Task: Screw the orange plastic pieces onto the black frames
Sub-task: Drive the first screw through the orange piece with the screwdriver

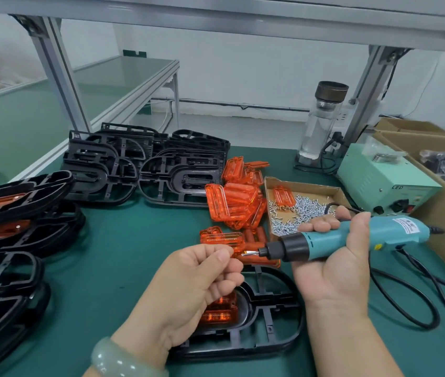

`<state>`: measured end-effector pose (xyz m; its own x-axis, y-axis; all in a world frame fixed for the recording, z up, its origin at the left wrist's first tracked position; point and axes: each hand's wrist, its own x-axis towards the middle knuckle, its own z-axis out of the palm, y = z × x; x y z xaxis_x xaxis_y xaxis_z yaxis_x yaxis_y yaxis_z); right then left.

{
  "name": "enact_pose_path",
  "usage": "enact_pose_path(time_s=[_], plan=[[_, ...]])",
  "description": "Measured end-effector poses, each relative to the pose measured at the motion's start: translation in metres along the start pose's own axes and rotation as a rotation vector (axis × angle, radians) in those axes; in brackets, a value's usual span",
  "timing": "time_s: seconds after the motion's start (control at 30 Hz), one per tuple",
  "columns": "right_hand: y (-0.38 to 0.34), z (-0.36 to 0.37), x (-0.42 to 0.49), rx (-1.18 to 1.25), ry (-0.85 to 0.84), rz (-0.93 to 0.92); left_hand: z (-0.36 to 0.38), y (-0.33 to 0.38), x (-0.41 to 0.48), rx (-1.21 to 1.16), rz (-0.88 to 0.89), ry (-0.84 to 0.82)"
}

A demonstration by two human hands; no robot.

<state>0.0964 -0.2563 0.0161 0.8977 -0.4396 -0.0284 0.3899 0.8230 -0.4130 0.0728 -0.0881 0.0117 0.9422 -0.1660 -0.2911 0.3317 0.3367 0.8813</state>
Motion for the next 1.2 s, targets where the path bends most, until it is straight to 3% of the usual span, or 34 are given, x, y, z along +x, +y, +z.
enact_pose_path(time_s=[0.4,1.2], plan=[[0.0029,0.0017,-0.0039,-0.009,-0.020,0.014,0.0000,0.0048,-0.0027,-0.180,-0.173,-0.135],[0.0016,0.0018,-0.0054,-0.004,-0.027,0.015,-0.0001,-0.0001,-0.0022,-0.060,-0.084,-0.157]])
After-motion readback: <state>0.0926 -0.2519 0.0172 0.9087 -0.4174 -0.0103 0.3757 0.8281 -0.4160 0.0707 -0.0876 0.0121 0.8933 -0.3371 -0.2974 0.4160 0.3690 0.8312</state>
